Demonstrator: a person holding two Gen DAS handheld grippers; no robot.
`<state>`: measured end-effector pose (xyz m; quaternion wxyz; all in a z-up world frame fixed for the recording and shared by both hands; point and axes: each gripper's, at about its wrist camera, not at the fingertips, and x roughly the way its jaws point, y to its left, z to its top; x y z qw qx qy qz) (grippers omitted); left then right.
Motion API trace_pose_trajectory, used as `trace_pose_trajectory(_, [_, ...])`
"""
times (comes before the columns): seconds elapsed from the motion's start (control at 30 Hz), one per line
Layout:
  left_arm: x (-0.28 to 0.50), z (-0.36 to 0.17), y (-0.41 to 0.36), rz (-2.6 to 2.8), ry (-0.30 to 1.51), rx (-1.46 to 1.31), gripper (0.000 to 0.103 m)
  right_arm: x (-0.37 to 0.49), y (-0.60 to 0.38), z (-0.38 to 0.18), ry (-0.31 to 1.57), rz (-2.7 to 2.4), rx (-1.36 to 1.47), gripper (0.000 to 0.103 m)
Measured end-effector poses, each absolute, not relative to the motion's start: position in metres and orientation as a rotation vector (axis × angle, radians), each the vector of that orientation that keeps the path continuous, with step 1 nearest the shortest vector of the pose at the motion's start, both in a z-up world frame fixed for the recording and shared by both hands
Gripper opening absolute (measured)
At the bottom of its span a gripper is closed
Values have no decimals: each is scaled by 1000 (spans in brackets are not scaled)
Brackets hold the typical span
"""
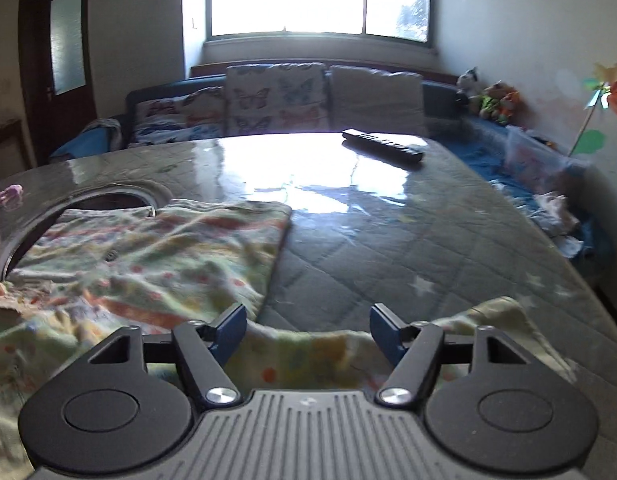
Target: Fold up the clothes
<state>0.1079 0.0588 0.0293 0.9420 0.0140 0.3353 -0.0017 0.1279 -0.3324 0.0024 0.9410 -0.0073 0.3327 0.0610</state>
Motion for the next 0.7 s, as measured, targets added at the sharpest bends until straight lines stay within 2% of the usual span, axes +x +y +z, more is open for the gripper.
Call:
trace_pose_trajectory(0.17, [149,20,52,-37,725,37,36,176,-331,2,739,172,46,52])
trace_pose_trajectory(0.27, [170,13,51,-50,747,45,36,200,-327,-1,769,193,59,48])
trace_pose_trajectory(0.37, [190,6,49,-62,770,53,41,214,-322,-3,779,206,47,45])
trace_pose_trajectory(0.5, [217,-3,47,-79,800,63,41,234,-315,-7,793,225,32,42])
trace_pose_trajectory(0.6, [232,-7,46,-96,811,71,41,249,-310,-10,804,239,20,26])
trace_pose_trajectory(0.67, [235,-8,46,-112,804,74,37,259,-306,-12,811,248,12,15])
trace_pose_trajectory(0.7, [236,-7,45,-135,801,72,25,264,-305,-12,814,252,8,13])
